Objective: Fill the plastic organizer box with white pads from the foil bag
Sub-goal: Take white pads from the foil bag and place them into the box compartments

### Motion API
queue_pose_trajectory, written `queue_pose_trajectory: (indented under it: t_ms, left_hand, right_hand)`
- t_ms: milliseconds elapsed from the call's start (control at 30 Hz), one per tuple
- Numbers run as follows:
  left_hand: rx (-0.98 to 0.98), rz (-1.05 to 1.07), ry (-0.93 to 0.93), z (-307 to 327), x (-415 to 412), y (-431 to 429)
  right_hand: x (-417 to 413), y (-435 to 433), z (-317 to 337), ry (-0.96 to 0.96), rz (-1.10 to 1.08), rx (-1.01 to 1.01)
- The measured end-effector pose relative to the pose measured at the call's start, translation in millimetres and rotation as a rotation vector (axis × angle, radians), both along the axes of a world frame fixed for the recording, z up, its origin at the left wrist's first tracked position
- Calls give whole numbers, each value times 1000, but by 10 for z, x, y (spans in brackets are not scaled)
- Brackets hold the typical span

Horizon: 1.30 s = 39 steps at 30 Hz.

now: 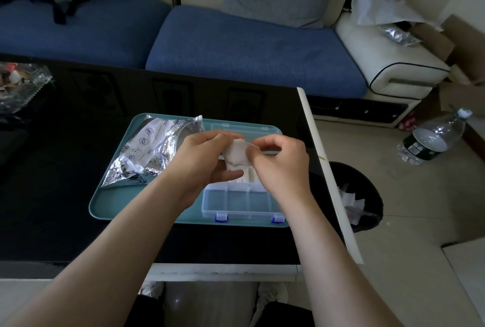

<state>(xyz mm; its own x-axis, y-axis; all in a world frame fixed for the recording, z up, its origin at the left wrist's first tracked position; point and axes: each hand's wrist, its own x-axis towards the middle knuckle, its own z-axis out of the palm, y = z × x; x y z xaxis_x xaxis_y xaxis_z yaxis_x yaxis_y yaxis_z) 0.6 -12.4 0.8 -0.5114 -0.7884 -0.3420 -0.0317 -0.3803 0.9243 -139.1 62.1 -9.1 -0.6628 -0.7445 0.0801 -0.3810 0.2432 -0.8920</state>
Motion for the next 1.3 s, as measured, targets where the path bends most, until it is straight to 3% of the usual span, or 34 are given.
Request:
queue_pose_trajectory:
  t_ms: [200, 600, 767, 900, 1100, 1300]
  left_hand:
    - [35, 17, 26, -40, 3, -34]
    - [121, 20, 109, -4, 7, -29]
    - [40, 34, 36, -74, 1, -77]
    - [-24, 70, -51, -130, 11, -110]
    - [-126, -48, -75, -101, 41, -79]
    - [-13, -126, 1, -51, 31, -58]
  right_hand:
    - [-17, -7, 2, -228, -30, 12]
    - [-28, -8, -15, -348, -51, -28]
    - [-43, 5, -31, -174, -71, -122]
    - [-65, 37, 14, -107, 48, -168]
    - [2, 34, 13, 50, 168, -176]
    - [14, 22, 25, 142, 116, -227]
